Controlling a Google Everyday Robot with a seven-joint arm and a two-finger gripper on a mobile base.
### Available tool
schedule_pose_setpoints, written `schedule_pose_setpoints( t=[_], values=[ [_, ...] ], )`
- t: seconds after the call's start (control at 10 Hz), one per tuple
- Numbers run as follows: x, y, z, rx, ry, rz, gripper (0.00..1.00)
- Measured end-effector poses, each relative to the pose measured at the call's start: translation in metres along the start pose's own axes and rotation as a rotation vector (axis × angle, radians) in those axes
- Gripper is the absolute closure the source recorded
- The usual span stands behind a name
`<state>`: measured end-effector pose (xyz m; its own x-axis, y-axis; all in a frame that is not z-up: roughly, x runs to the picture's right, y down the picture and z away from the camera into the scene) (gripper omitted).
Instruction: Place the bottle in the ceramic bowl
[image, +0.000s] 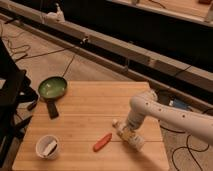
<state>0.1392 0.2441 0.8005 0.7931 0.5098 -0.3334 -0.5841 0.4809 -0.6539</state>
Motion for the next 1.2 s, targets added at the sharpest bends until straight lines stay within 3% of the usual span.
schedule_pose_setpoints(
  t=[0.3, 0.5, 0.8, 1.2],
  values=[
    [-0.009, -0.005, -0.016, 0.025, -0.017, -0.034, 0.98],
    [-0.02, -0.007, -0.03, 0.021, -0.048, -0.062, 1.0],
    [-0.048, -0.013, -0.048, -0.043, -0.128, -0.116, 1.0],
    [-0.122, -0.009, -0.079, -0.151, -0.248, -0.262, 1.0]
  ],
)
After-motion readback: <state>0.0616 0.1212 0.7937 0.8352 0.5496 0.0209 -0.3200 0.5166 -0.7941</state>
